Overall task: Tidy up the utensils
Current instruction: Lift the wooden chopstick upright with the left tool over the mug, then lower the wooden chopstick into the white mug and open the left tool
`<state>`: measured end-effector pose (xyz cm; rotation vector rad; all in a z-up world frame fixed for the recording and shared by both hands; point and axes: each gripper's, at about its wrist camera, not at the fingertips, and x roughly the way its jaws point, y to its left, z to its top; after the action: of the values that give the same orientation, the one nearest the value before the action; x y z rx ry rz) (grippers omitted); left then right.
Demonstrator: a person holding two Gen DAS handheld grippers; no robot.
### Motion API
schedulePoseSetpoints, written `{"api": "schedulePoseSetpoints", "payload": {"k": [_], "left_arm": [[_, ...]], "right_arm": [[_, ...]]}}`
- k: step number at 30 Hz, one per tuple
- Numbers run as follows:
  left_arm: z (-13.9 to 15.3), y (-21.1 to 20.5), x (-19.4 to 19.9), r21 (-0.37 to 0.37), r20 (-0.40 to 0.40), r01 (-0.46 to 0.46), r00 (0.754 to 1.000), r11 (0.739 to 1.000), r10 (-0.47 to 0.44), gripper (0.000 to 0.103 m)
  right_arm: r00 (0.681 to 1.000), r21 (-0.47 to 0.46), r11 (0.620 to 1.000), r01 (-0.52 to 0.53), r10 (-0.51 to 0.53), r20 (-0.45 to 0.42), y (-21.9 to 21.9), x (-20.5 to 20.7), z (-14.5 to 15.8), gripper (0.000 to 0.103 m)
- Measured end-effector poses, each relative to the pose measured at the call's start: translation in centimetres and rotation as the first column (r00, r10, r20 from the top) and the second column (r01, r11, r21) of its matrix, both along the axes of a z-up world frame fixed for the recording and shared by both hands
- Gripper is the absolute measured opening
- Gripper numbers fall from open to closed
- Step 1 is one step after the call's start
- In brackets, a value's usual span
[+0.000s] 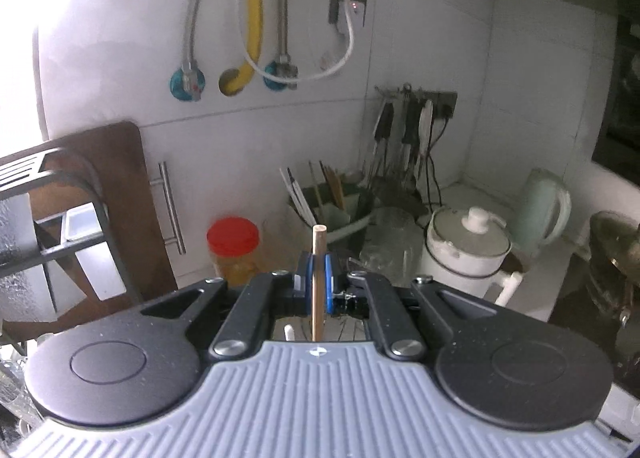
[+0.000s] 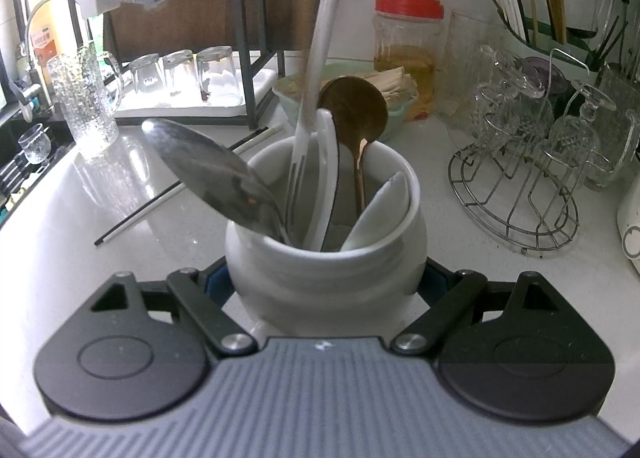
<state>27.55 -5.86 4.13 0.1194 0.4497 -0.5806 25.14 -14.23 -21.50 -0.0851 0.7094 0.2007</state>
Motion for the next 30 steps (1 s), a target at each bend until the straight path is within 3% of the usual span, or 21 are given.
{"api": "schedulePoseSetpoints", "payload": {"k": [13,19,21,26,30], "left_arm": [[-2.8,0.3,0.1,0.046,-0.078,-0.008,0.997,0.999,0.012,0.007],[-3.9,0.9,1.2,0.096,-0.203,0.049,0.979,0.994,-0.028,0.007],[-3.8,0.9,1.5,0.153,-0.212,0.076,0.976,0.985,-0.042,0.007],[-4.1,1.3,3.7,0.18,-0.364,0.141,0.929,0.973,-0.067,0.007],[-5.4,1.6,5.0,0.191,-0.493,0.199,0.866,0.961,-0.081,0.007]], "right_arm": [[1.0,0.0,1.0,0.001,-0.001,-0.003,0.0,0.1,0.0,0.091],[1.0,-0.003,1.0,0.0,0.0,-0.008,0.0,0.2,0.0,0.092],[1.0,-0.005,1.0,-0.002,0.002,-0.008,0.0,0.2,0.0,0.092],[1.0,-0.002,1.0,0.0,0.0,-0.01,0.0,0.2,0.0,0.092],[1.0,-0.002,1.0,0.003,-0.003,-0.012,0.1,0.2,0.0,0.091]]}}
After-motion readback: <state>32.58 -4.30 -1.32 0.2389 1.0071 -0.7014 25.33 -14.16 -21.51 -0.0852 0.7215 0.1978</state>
